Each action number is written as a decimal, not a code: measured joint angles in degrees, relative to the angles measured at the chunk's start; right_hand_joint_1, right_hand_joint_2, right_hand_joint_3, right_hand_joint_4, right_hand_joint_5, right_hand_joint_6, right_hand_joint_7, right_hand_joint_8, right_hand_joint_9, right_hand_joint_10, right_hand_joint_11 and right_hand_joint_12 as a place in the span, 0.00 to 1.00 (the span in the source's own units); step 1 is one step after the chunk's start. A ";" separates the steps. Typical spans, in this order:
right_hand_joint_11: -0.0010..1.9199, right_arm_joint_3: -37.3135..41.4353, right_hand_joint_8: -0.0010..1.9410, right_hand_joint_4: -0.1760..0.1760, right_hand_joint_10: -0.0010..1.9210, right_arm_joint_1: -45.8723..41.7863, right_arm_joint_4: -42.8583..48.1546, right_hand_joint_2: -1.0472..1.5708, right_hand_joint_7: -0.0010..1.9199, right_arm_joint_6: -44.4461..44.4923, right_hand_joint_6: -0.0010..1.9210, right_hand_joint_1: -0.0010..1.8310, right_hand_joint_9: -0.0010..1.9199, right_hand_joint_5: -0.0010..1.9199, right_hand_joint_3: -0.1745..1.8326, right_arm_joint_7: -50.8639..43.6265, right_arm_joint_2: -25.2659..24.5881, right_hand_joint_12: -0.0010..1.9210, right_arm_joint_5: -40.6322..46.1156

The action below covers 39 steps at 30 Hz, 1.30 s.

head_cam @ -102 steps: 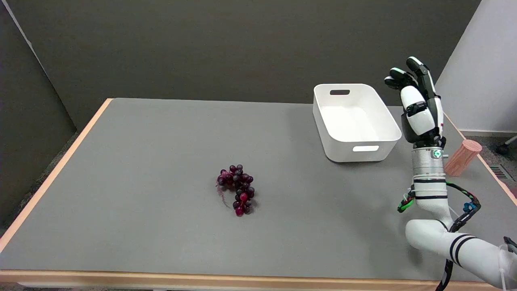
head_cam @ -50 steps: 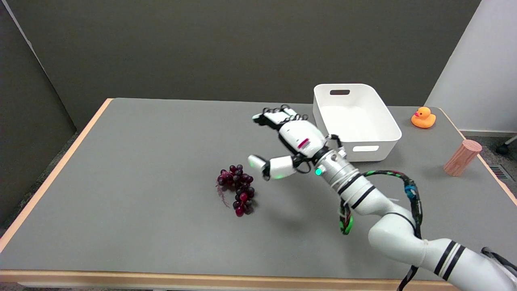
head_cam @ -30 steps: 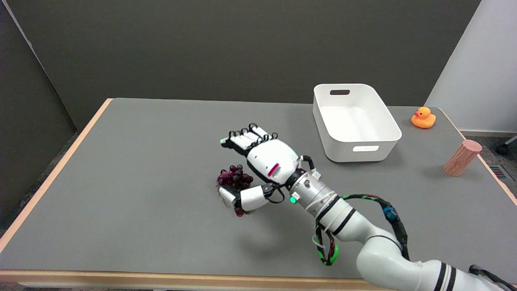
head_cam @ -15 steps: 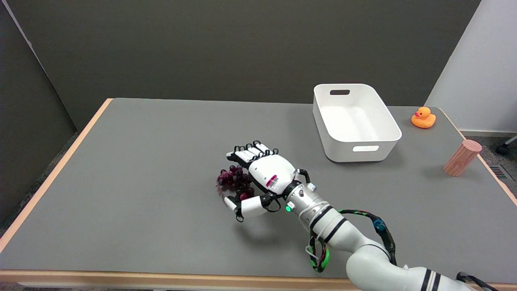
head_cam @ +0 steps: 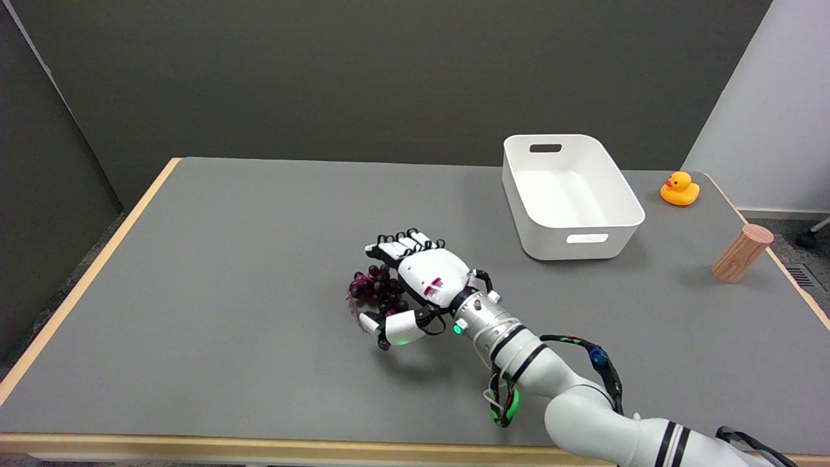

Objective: Pick up the grape.

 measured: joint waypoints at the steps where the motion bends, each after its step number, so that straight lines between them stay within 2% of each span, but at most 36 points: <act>1: 0.04 -0.09 0.24 0.16 0.52 0.16 -0.22 0.65 0.12 -0.10 0.25 0.29 0.10 0.12 0.49 -0.04 -0.07 0.69 0.16; 15: 0.11 -1.33 0.26 0.15 0.56 2.52 -4.36 0.65 0.15 -1.56 0.25 0.35 0.15 0.12 0.51 -0.39 -1.11 0.76 2.77; 17: 0.14 -1.37 0.27 0.14 0.58 2.77 -4.99 0.65 0.16 -1.63 0.24 0.39 0.17 0.12 0.52 -0.43 -1.18 0.81 3.26; 19: 0.24 -1.39 0.34 0.10 0.65 2.97 -5.50 0.66 0.22 -1.68 0.26 0.47 0.25 0.13 0.55 -0.45 -1.26 0.89 3.65; 21: 0.28 -1.42 0.40 0.07 0.68 3.20 -6.12 0.67 0.25 -1.68 0.29 0.51 0.30 0.15 0.55 -0.48 -1.33 0.92 4.09; 22: 0.28 -1.46 0.47 0.06 0.69 3.30 -6.37 0.69 0.27 -1.63 0.32 0.54 0.32 0.16 0.51 -0.49 -1.36 0.94 4.28; 23: 0.26 -1.48 0.69 0.02 0.71 3.40 -6.55 0.78 0.30 -1.48 0.42 0.64 0.35 0.18 0.36 -0.49 -1.40 0.97 4.38; 24: 0.24 -1.51 0.85 0.00 0.73 3.51 -6.75 0.85 0.33 -1.24 0.54 0.68 0.37 0.20 0.23 -0.49 -1.43 1.00 4.49; 26: 0.22 -1.57 0.91 0.00 0.76 3.68 -7.02 0.95 0.35 -0.81 0.84 0.60 0.37 0.19 0.04 -0.50 -1.47 1.00 4.50; 29: 0.19 -1.63 0.93 0.00 0.86 3.90 -7.31 0.94 0.35 -0.14 0.84 0.60 0.39 0.20 0.06 -0.50 -1.48 1.00 4.00; 34: 0.23 -1.80 0.91 0.00 0.88 4.12 -7.68 0.93 0.36 0.41 0.83 0.61 0.41 0.21 0.09 -0.52 -1.50 1.00 2.14; 36: 0.21 -1.82 0.88 0.00 0.94 4.25 -7.79 0.88 0.32 0.65 0.85 0.61 0.40 0.26 0.19 -0.51 -1.50 1.00 1.50; 37: 0.20 -1.84 0.89 0.00 0.91 4.31 -7.80 0.90 0.35 0.76 0.83 0.62 0.40 0.23 0.16 -0.51 -1.49 1.00 1.22; 39: 0.21 -1.86 0.87 0.00 0.96 4.52 -7.70 0.86 0.31 0.99 0.86 0.62 0.40 0.28 0.24 -0.49 -1.44 1.00 0.68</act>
